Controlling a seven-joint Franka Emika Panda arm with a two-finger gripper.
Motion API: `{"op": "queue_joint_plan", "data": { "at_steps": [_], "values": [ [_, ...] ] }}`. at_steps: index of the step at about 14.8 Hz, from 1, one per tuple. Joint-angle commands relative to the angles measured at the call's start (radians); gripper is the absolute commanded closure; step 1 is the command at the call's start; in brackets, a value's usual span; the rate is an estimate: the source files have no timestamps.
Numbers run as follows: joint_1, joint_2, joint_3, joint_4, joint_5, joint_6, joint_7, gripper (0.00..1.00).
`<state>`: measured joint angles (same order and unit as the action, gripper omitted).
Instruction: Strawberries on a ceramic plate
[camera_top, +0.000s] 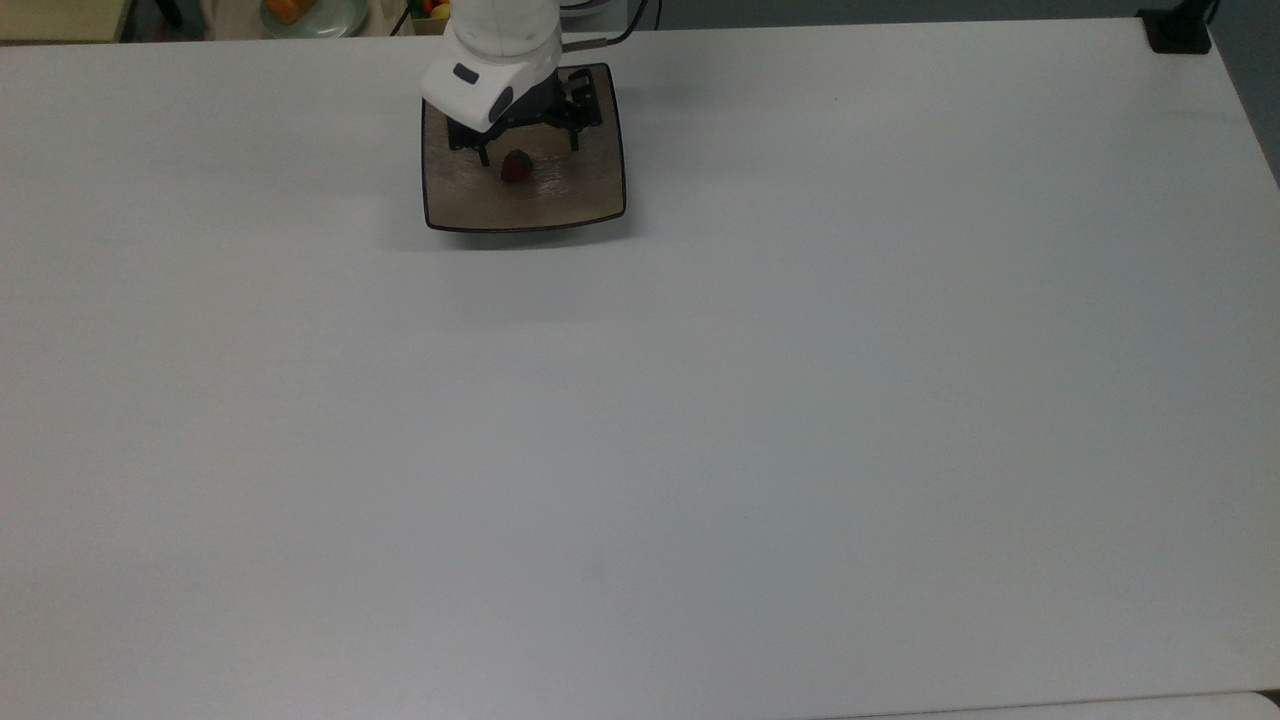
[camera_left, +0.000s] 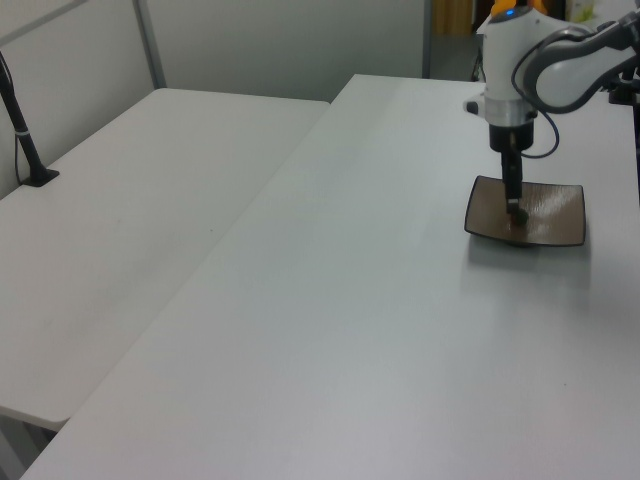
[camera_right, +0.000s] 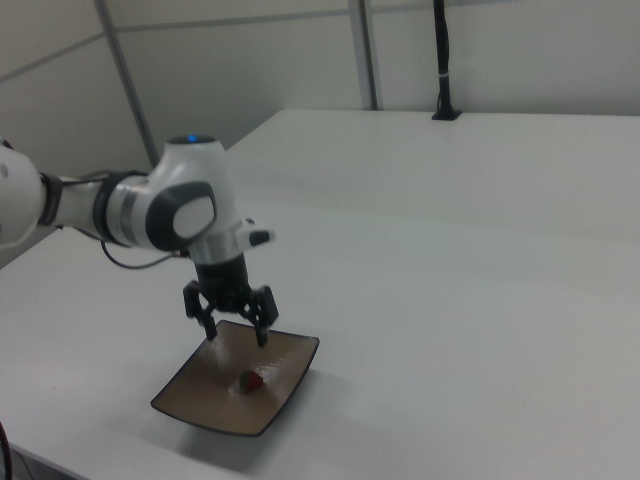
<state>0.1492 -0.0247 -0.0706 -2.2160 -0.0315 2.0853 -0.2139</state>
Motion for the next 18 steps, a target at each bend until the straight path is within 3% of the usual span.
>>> {"op": "queue_joint_plan", "data": {
  "at_steps": [1,4,10,12,18],
  "values": [
    [0.006,-0.012,0.028,0.192,0.002,-0.178,0.004,0.00],
    [0.019,-0.014,0.028,0.326,0.005,-0.253,0.027,0.00],
    [0.041,-0.008,0.026,0.533,0.007,-0.346,0.203,0.00],
    [0.038,-0.001,0.025,0.596,0.043,-0.357,0.255,0.00],
    [0.023,0.003,0.025,0.615,0.055,-0.353,0.260,0.00]
  ]
}}
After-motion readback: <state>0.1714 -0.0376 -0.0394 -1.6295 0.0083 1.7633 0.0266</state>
